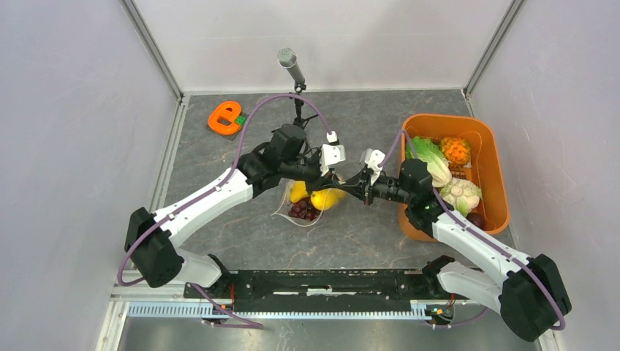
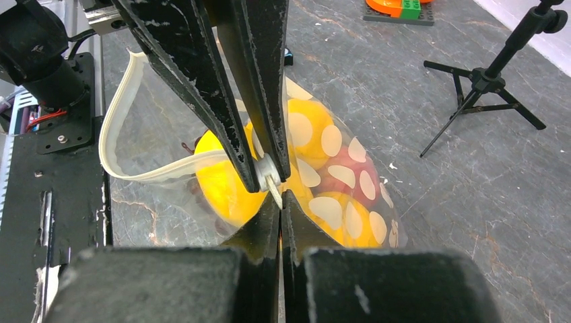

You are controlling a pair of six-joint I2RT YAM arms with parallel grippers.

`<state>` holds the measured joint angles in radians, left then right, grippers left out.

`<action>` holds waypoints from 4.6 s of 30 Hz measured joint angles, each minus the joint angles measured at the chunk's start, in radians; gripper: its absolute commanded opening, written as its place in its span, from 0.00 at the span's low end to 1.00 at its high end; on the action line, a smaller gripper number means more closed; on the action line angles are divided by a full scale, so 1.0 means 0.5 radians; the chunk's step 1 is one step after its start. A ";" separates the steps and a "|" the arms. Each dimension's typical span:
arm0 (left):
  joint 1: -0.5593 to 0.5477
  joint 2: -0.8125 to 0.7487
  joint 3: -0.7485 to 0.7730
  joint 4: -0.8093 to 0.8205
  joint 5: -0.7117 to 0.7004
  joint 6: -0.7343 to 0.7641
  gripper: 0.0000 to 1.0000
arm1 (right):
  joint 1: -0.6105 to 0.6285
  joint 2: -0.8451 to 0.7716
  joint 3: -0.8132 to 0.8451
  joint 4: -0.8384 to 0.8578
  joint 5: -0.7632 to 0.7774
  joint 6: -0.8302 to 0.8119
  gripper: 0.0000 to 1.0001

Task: Place the food in the zip-top bag and seal the zipper
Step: Zip the zipper food storage bag at the center of the board.

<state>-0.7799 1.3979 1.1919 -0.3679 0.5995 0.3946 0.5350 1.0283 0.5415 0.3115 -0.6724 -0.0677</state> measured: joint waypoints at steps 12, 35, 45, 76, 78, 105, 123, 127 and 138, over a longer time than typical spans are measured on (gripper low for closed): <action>0.000 -0.073 0.000 -0.068 -0.109 -0.004 0.02 | 0.002 0.001 -0.018 0.093 0.052 0.036 0.00; 0.008 -0.008 0.378 -0.495 0.099 -0.126 0.02 | -0.018 -0.008 0.133 -0.009 -0.221 -0.226 0.41; 0.008 -0.007 0.378 -0.534 0.091 -0.121 0.02 | -0.017 0.014 0.267 -0.201 -0.363 -0.369 0.19; -0.002 -0.250 0.051 -0.313 -0.452 -0.137 0.02 | 0.013 -0.122 0.033 0.064 0.181 -0.021 0.21; -0.002 -0.268 0.040 -0.323 -0.467 -0.139 0.02 | 0.009 -0.121 0.034 0.063 0.121 -0.046 0.37; 0.011 -0.206 0.109 -0.424 -0.275 -0.169 0.02 | 0.099 0.211 0.533 -0.590 -0.278 -0.684 0.01; 0.005 -0.341 -0.105 -0.248 -0.595 -0.188 0.02 | 0.117 -0.064 0.083 -0.017 0.273 -0.237 0.00; 0.005 -0.341 -0.105 -0.246 -0.651 -0.191 0.02 | 0.117 -0.078 0.043 0.050 0.356 -0.180 0.00; 0.005 -0.389 -0.164 -0.166 -0.764 -0.230 0.02 | 0.101 -0.099 -0.025 0.182 0.520 -0.050 0.00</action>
<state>-0.7773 1.2034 1.1099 -0.4511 0.2173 0.2794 0.5858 0.9787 0.5289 0.4026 -0.4126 -0.0929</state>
